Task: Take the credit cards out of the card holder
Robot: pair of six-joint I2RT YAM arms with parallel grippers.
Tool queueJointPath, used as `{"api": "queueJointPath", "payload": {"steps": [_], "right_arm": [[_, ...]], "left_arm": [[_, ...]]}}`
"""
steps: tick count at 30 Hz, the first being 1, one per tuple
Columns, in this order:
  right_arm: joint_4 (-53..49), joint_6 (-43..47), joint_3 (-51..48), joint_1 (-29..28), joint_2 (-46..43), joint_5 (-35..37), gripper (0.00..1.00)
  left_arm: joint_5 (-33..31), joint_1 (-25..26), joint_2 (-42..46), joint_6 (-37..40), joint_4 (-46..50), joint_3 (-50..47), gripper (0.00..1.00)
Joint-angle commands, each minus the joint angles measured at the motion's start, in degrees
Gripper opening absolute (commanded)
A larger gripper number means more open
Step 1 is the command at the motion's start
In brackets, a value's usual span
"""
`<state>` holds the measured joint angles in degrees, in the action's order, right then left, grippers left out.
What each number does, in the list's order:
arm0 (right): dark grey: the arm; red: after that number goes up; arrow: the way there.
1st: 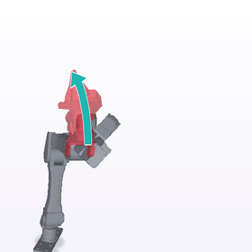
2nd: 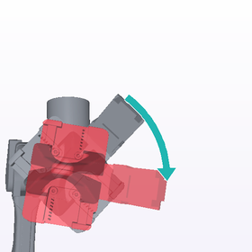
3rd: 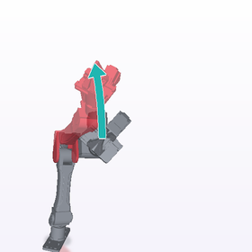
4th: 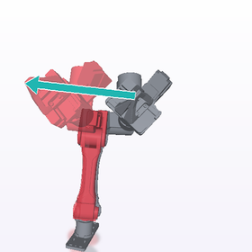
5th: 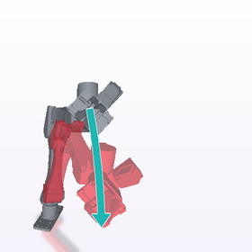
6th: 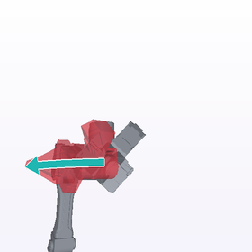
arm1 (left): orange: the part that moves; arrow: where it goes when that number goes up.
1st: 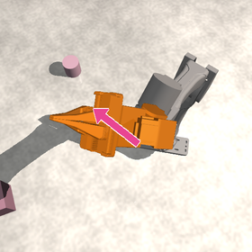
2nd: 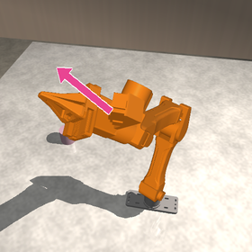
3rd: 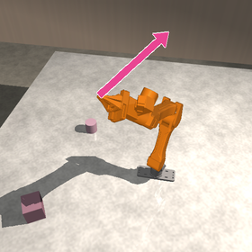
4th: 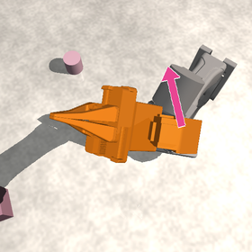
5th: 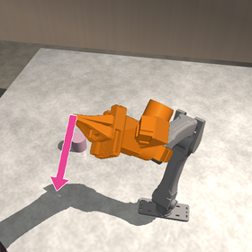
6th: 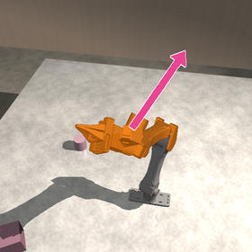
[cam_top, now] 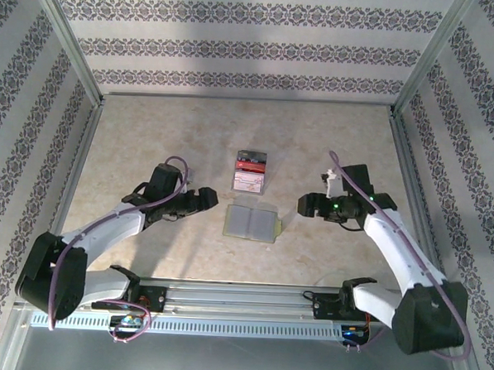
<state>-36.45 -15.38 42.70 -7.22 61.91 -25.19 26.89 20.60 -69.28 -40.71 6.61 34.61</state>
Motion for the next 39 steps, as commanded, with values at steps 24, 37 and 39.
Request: {"api": "queueJointPath", "payload": {"steps": [24, 37, 39], "right_arm": [[66.8, 7.8, -21.8, 12.8, 1.6, 21.0, 0.98], [94.5, 13.1, -25.3, 10.3, 22.9, 15.3, 0.98], [98.4, 13.9, -25.2, 8.8, 26.4, 16.2, 0.98]], "left_arm": [[-45.7, -12.0, 12.7, 33.8, -16.3, -9.3, 1.00], [-34.0, -14.1, -3.0, 42.7, -52.5, -17.8, 1.00], [-31.8, -14.4, -5.4, 43.5, -56.6, -18.8, 1.00]]}}
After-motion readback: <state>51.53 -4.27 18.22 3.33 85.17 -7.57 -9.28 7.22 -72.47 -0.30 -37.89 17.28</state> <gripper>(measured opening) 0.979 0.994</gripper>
